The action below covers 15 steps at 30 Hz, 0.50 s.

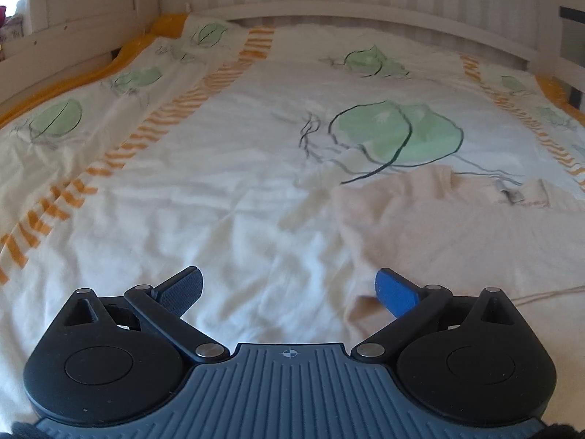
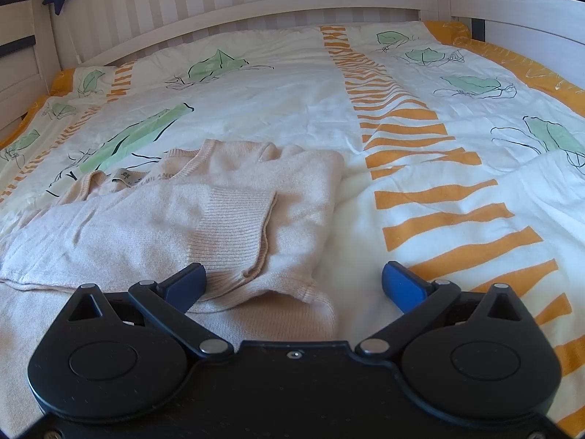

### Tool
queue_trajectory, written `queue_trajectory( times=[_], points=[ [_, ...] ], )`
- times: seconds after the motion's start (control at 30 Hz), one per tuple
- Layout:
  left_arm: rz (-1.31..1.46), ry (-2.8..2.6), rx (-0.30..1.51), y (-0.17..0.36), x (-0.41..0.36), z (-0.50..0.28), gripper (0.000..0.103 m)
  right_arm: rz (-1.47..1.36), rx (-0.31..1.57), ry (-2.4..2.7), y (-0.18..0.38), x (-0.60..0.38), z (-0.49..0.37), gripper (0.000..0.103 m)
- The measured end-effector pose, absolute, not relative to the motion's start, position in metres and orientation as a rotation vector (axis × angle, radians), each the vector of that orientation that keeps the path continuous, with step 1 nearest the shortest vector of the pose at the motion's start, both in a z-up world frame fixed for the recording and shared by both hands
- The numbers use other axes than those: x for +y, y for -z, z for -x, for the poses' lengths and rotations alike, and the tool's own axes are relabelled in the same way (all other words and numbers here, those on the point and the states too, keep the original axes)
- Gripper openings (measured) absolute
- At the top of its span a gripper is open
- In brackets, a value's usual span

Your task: Fold small clothes

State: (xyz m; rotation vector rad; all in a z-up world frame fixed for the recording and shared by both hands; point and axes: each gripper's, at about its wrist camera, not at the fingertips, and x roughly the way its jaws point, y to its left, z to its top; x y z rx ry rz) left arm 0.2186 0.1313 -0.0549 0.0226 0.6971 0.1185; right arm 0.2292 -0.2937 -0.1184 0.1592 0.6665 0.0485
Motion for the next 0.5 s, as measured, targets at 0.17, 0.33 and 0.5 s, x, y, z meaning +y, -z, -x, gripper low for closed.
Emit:
queue_trajectory(
  times=[0.17,0.33,0.5],
  points=[
    [-0.068,-0.085,0.707,0.063,0.108,-0.255,0.102,-0.161,0.666,-0.049,0.119,-0.294,-0.229,0.102],
    [-0.076,-0.160,0.825,0.099,0.119,-0.280,0.103,-0.168,0.665,-0.053,0.119,-0.294,-0.229,0.103],
    [0.046,-0.130,0.806,0.103,0.140,-0.267,0.103,-0.168,0.664,-0.053,0.119,-0.295,-0.229,0.103]
  ],
)
